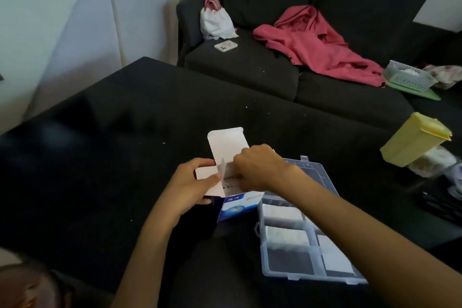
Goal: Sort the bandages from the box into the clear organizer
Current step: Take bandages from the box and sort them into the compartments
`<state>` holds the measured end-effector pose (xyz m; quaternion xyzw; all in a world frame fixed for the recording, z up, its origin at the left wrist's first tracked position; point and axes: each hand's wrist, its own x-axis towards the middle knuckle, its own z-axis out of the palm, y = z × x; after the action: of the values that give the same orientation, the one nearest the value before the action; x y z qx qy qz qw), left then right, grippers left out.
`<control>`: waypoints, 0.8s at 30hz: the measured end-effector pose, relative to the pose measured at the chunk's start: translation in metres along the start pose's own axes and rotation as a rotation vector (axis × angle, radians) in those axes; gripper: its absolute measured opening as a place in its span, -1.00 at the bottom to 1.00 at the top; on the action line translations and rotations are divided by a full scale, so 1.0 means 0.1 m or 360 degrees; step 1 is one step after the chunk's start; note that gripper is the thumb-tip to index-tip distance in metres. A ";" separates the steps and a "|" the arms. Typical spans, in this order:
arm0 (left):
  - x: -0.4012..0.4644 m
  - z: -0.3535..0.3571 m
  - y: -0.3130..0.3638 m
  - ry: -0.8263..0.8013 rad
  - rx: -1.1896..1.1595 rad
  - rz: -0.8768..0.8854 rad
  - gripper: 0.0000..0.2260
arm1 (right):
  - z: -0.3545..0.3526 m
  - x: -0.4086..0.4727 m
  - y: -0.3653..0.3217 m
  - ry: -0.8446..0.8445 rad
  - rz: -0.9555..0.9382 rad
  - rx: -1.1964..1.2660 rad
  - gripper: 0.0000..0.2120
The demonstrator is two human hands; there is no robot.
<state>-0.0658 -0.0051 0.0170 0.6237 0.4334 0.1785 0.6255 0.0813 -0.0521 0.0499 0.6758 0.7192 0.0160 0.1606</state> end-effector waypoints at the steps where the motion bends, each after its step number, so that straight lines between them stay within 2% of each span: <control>1: 0.00 0.00 -0.01 0.0018 -0.0009 0.0017 -0.77 | 0.00 0.01 0.02 -0.0020 -0.0018 0.0018 -0.70; 5: 0.05 0.00 -0.05 0.0146 -0.0036 0.0110 -0.72 | -0.01 -0.02 0.10 0.0041 -0.0107 -0.0029 -0.72; 8: 0.10 0.00 -0.08 0.0290 0.0035 0.0167 -0.62 | -0.03 -0.09 0.16 0.0197 -0.0212 -0.0106 -0.75; 11: 0.14 0.02 -0.09 0.0410 0.0096 0.0221 -0.62 | -0.09 -0.20 0.24 0.0410 -0.0278 -0.0133 -0.78; 14: 0.13 0.06 -0.06 0.0514 0.0307 0.0229 -0.65 | -0.11 -0.28 0.29 0.0547 -0.0155 -0.0131 -0.84; 17: 0.03 0.11 0.05 0.0644 0.0591 0.0244 -0.71 | -0.08 -0.30 0.29 0.0542 -0.0055 -0.0075 -0.80; 21: -0.03 0.16 0.13 0.0711 0.0512 0.0333 -0.57 | -0.04 -0.26 0.31 0.0515 0.0089 0.0220 -0.73; 24: -0.04 0.15 0.12 0.0668 0.0500 0.0369 -0.57 | -0.02 -0.21 0.32 0.0447 0.0248 0.0475 -0.73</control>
<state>-0.0523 -0.0155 0.0270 0.7078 0.5016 0.3047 0.3932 0.1125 -0.0697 0.0640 0.7367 0.6746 0.0158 -0.0448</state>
